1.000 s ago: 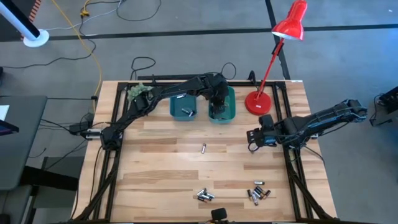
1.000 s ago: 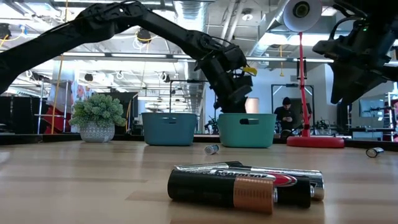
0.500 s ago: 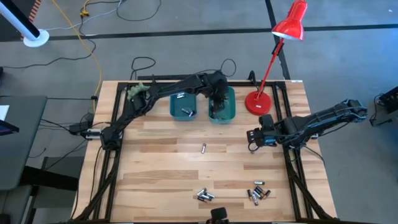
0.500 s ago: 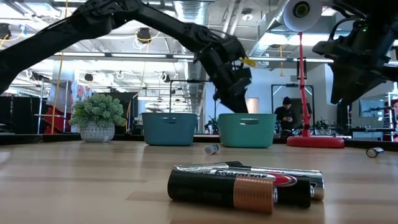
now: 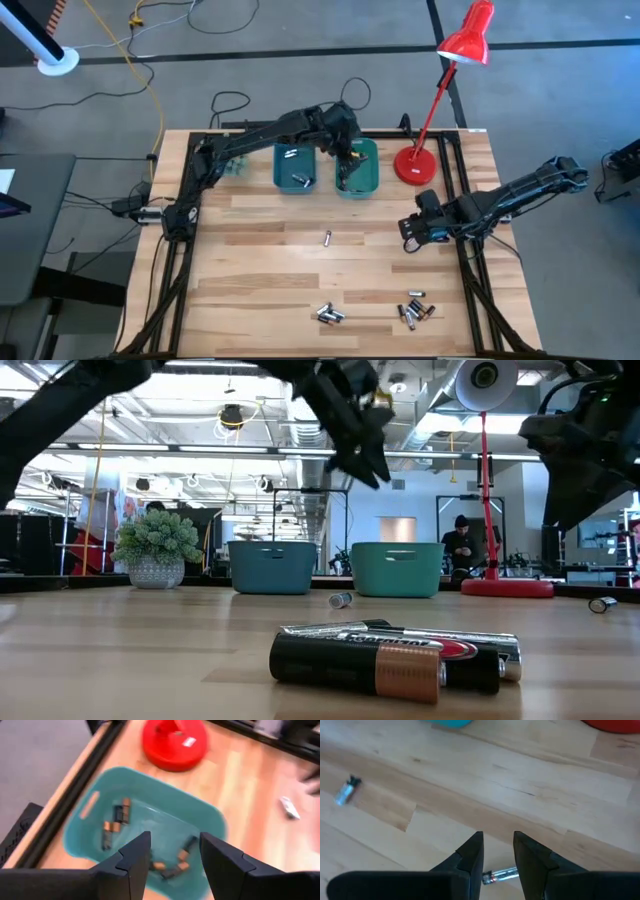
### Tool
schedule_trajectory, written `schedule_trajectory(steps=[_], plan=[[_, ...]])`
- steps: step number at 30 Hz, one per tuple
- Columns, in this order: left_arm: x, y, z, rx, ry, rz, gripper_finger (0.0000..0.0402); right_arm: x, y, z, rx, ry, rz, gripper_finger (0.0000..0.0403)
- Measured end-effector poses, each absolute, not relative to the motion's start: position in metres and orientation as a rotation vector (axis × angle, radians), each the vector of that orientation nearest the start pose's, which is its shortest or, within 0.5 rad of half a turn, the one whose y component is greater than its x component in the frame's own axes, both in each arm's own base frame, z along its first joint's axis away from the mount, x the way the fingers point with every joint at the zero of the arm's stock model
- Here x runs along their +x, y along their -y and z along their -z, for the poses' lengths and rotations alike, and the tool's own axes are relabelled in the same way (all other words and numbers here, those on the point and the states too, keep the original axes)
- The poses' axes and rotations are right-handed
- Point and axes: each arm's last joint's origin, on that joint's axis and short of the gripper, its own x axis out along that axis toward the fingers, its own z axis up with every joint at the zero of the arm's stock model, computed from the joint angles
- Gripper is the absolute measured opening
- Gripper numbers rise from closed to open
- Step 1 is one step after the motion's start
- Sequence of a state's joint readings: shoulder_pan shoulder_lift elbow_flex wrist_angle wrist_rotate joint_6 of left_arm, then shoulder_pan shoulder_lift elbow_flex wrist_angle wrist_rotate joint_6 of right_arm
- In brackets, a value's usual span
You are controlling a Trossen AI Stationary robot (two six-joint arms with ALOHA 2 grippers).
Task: Sort batteries
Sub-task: Put the silver battery into the blue bin
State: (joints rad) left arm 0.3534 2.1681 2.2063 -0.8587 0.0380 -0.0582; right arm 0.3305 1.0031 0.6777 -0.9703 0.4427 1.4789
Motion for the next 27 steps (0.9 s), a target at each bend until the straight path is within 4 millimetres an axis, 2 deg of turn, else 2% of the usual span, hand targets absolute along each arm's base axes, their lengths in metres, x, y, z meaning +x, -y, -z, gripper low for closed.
schedule_trajectory(steps=[4,6,8,12,20,24,27], plan=[[0.441,-0.128,-0.342,-0.169,-0.813,-0.249,0.0163,0.150,-0.040,-0.214,0.684,-0.892,0.820,0.0124],[0.439,-0.108,-0.341,-0.137,-0.835,-0.220,0.0163,0.152,-0.041,-0.215,0.618,-0.909,0.764,0.0124],[0.437,-0.088,-0.331,-0.119,-0.875,-0.227,0.0163,0.155,-0.042,-0.217,0.546,-0.915,0.694,0.0124],[0.426,-0.053,-0.295,-0.151,-0.928,-0.281,0.0163,0.162,-0.044,-0.232,0.416,-0.921,0.553,0.0124],[0.372,0.011,-0.241,-0.393,-0.832,-0.299,0.0163,0.179,-0.031,-0.267,0.302,-0.956,0.353,0.0125],[0.344,0.035,-0.233,-0.505,-0.784,-0.360,0.0163,0.194,-0.023,-0.269,0.207,-1.056,0.295,0.0138],[0.328,0.050,-0.230,-0.547,-0.764,-0.409,0.0163,0.207,-0.018,-0.261,0.094,-1.183,0.274,0.0157]])
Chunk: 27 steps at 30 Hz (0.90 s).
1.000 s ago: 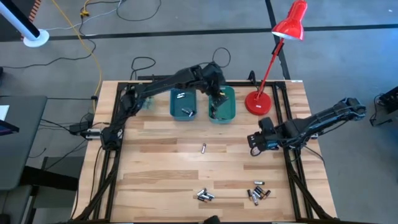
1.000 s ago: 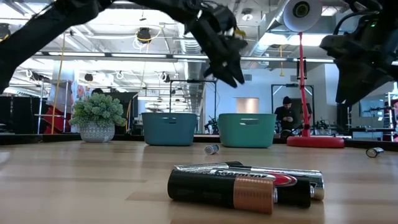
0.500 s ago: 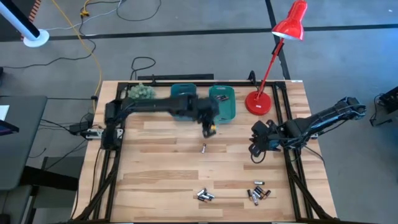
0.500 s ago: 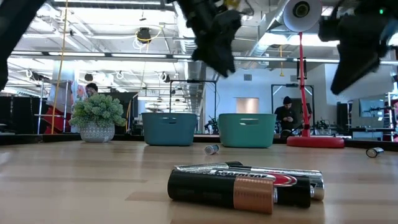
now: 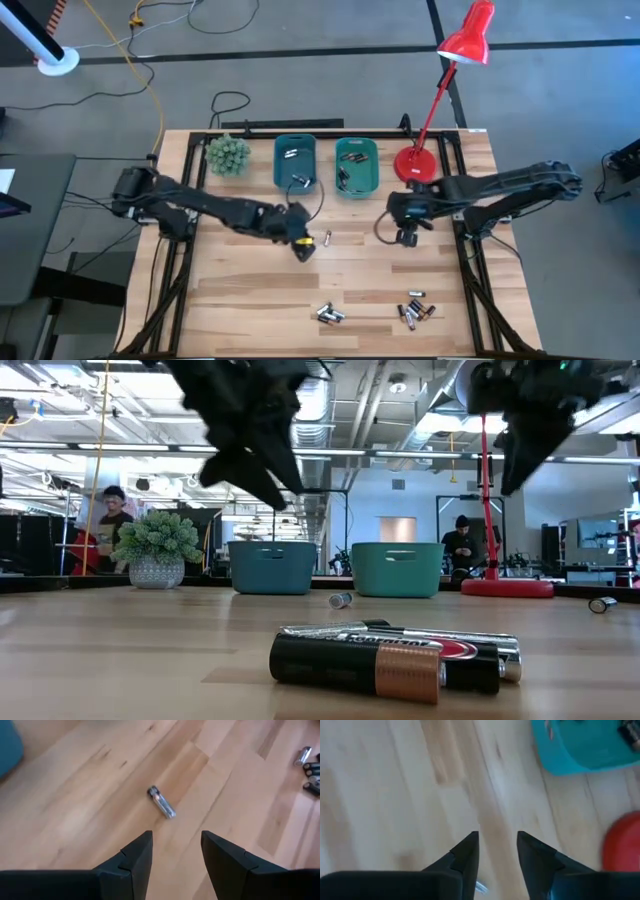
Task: Sort batteries
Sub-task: Put the silver battery into the blue bin
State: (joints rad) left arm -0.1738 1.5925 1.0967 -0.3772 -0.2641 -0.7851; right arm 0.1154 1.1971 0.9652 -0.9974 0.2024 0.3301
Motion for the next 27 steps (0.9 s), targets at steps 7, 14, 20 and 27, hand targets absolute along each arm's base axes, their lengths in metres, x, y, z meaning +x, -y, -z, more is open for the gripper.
schedule_trajectory(steps=[7,14,20,27], plan=[[0.311,0.070,-0.238,-0.574,-0.703,-0.437,0.0163,0.223,-0.018,-0.225,-0.143,-1.649,0.162,0.0193],[0.307,0.077,-0.236,-0.547,-0.720,-0.453,0.0163,0.235,-0.029,-0.183,-0.287,-1.955,0.067,0.0194],[0.305,0.077,-0.235,-0.543,-0.737,-0.466,0.0163,0.242,-0.049,-0.159,-0.346,-2.016,-0.118,0.0189],[0.304,0.080,-0.235,-0.545,-0.740,-0.457,0.0163,0.251,-0.068,-0.139,-0.411,-1.952,-0.235,0.0187]])
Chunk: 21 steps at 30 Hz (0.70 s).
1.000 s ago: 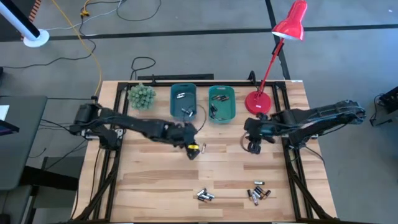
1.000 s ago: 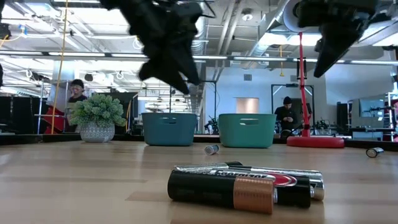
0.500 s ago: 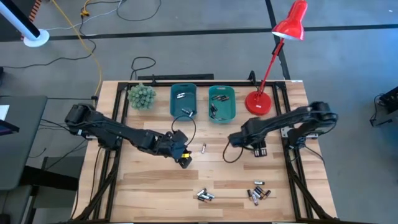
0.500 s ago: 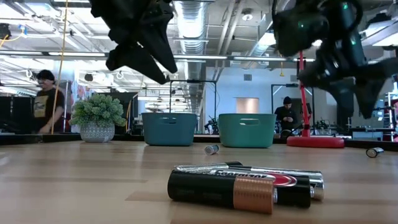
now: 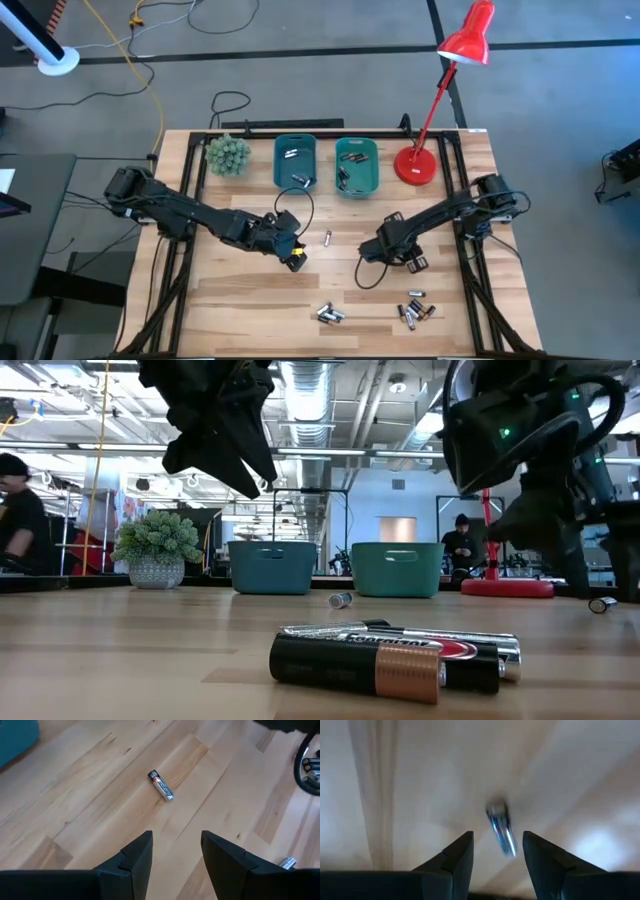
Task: Sort batteries
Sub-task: Put the silver battery into the blue bin
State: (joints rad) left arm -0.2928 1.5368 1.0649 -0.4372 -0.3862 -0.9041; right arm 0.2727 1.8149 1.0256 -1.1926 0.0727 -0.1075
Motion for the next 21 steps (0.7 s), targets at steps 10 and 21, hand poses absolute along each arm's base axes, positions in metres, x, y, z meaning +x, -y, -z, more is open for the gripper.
schedule_trajectory(steps=[10,21], plan=[[0.302,0.076,-0.232,-0.490,-0.794,-0.466,0.0163,0.261,-0.071,-0.114,-0.421,-1.970,-0.228,0.0078],[0.279,0.077,-0.229,-0.278,-0.873,-0.517,0.0163,0.264,-0.065,-0.160,-0.255,-1.793,-0.089,0.0015]])
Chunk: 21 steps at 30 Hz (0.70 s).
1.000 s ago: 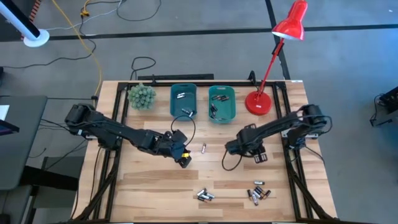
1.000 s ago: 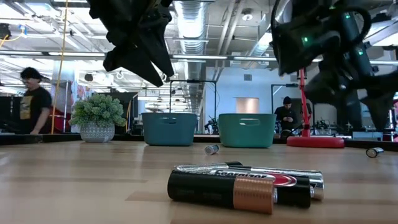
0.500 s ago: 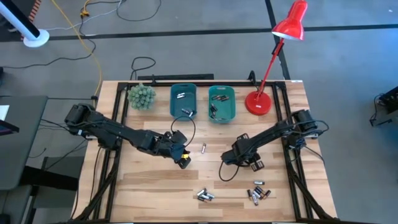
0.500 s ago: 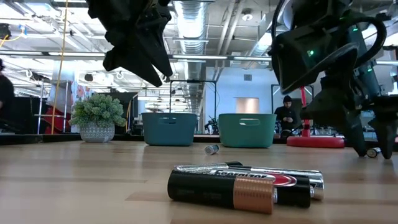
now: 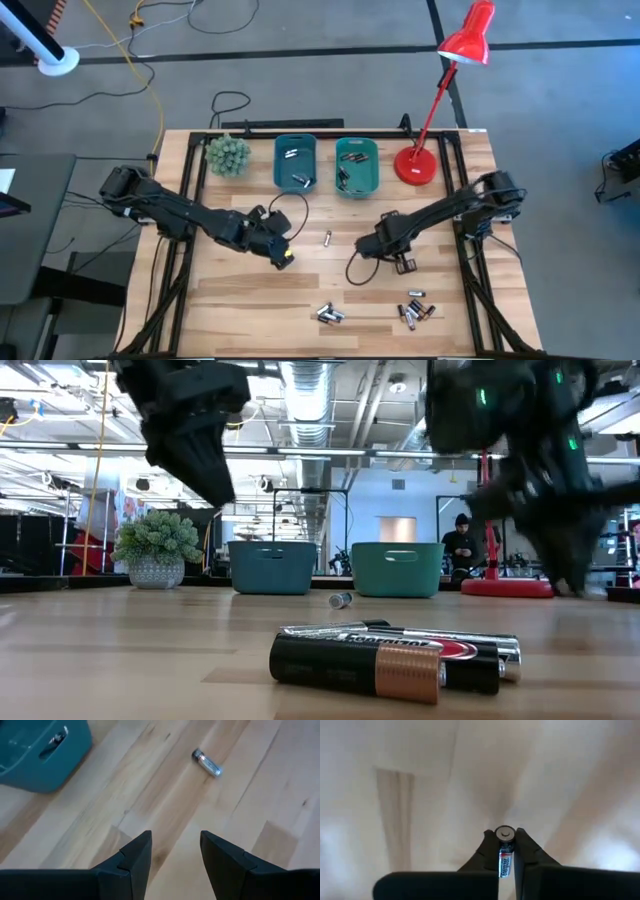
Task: Sort batteries
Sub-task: Put the silver battery into the blue bin
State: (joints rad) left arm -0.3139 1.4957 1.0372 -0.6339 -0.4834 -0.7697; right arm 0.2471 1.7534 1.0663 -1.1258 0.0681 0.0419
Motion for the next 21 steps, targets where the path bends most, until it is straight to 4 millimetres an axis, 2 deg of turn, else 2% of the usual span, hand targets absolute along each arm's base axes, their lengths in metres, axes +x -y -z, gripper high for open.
schedule_trajectory(steps=[4,10,14,21], plan=[[0.267,0.074,-0.231,-0.250,-0.888,-0.521,0.0163,0.266,-0.053,-0.193,-0.148,-1.709,-0.003,0.0014],[0.261,0.072,-0.228,-0.213,-0.903,-0.514,0.0163,0.285,-0.031,-0.248,0.011,-1.477,0.111,0.0012],[0.256,0.071,-0.218,-0.131,-0.915,-0.523,0.0163,0.313,-0.013,-0.280,0.052,-1.325,0.182,0.0011],[0.221,0.059,-0.211,-0.216,-0.810,-0.521,0.0163,0.380,0.025,-0.306,0.109,-1.109,0.268,0.0011]])
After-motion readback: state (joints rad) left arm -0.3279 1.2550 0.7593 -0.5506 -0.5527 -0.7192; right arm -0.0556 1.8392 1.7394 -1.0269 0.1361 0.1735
